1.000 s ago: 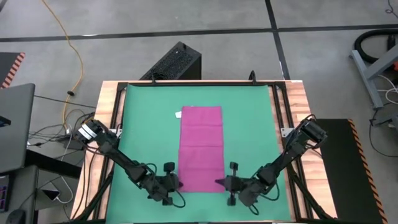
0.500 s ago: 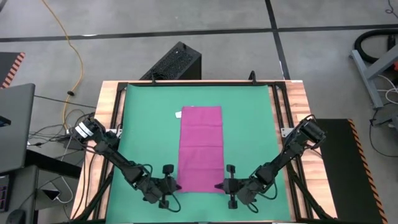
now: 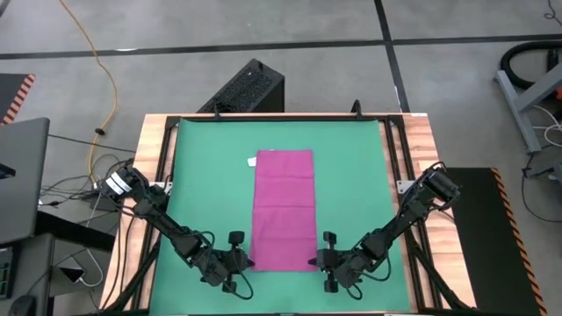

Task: Roll towel
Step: Roll the pink towel

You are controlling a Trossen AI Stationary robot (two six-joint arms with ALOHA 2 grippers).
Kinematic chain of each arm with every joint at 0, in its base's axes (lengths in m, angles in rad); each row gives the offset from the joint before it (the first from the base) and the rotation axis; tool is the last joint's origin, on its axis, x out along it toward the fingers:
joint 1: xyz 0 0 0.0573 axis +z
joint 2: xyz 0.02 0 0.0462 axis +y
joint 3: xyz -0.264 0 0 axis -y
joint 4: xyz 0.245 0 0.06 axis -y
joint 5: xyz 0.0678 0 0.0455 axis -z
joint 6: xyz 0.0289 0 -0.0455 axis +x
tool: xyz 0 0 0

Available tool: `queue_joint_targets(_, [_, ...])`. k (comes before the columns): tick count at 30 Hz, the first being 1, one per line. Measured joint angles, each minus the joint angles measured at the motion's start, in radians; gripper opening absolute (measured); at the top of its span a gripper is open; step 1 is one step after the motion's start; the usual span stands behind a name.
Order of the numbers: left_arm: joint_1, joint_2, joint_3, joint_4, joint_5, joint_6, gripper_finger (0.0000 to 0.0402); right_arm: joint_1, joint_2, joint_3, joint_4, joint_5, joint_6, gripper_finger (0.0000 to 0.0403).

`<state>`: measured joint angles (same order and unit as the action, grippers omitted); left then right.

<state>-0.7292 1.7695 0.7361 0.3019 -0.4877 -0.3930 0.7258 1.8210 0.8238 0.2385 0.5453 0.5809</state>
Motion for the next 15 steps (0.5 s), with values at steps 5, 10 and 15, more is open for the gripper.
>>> queue_joint_targets(5, [0.001,0.000,0.000,-0.001,-0.025,0.005,0.0000,0.000,0.000,0.000,-0.008,0.000,0.006,0.0000])
queue_joint_targets(10, [0.004,0.009,0.003,0.130,-0.045,0.096,0.0000,-0.002,0.000,0.000,-0.018,0.000,0.006,0.0000])
queue_joint_targets(15, [0.017,0.112,0.002,0.147,0.027,0.013,0.0000,-0.002,0.000,0.000,-0.023,0.000,0.006,0.0000])
